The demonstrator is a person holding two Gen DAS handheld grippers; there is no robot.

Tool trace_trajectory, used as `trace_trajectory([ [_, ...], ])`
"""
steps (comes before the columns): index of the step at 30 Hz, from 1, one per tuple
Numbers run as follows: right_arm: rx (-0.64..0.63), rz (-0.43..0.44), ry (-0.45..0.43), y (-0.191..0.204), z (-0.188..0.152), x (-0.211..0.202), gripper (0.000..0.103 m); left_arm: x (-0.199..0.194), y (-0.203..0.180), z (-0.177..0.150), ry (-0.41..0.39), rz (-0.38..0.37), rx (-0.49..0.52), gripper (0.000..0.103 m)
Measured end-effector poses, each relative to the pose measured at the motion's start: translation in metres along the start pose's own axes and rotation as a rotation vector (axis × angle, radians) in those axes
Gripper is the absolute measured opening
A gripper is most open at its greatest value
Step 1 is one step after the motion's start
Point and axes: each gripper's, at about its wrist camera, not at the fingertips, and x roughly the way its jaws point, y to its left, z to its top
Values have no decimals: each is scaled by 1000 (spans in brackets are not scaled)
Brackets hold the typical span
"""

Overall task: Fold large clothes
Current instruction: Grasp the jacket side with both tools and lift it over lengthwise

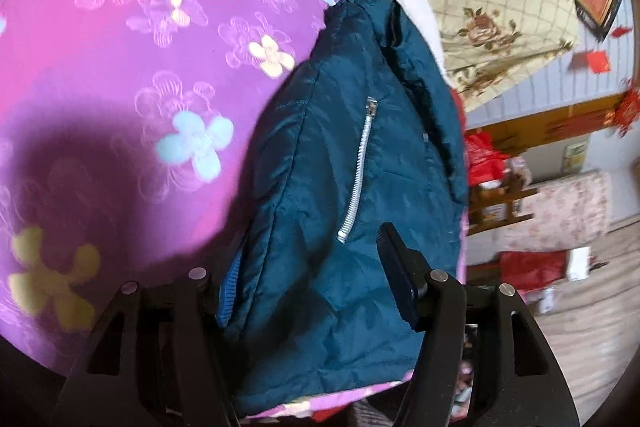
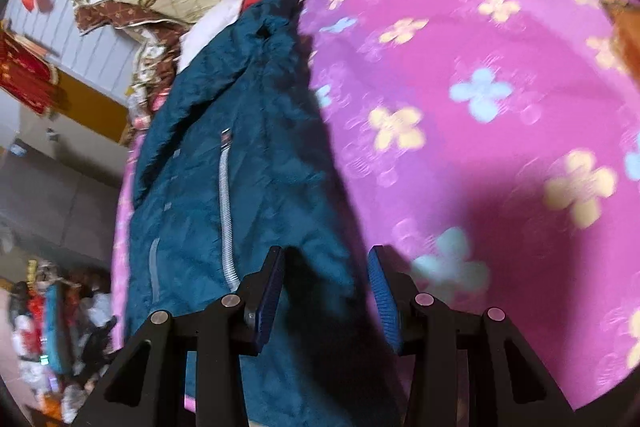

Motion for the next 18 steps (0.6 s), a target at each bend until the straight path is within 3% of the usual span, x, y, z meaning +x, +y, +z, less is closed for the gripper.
trace_trajectory([
  [5,-26,52,35,6,-8,4,47,-9,8,-5,2,-111,-50,66],
  [12,-101,89,120,13,-23,3,51,-5,2,-17,3,-64,29,67],
  [18,-133,156,171,21,-33,11,52,4,-12,-29,45,-121,102,67],
])
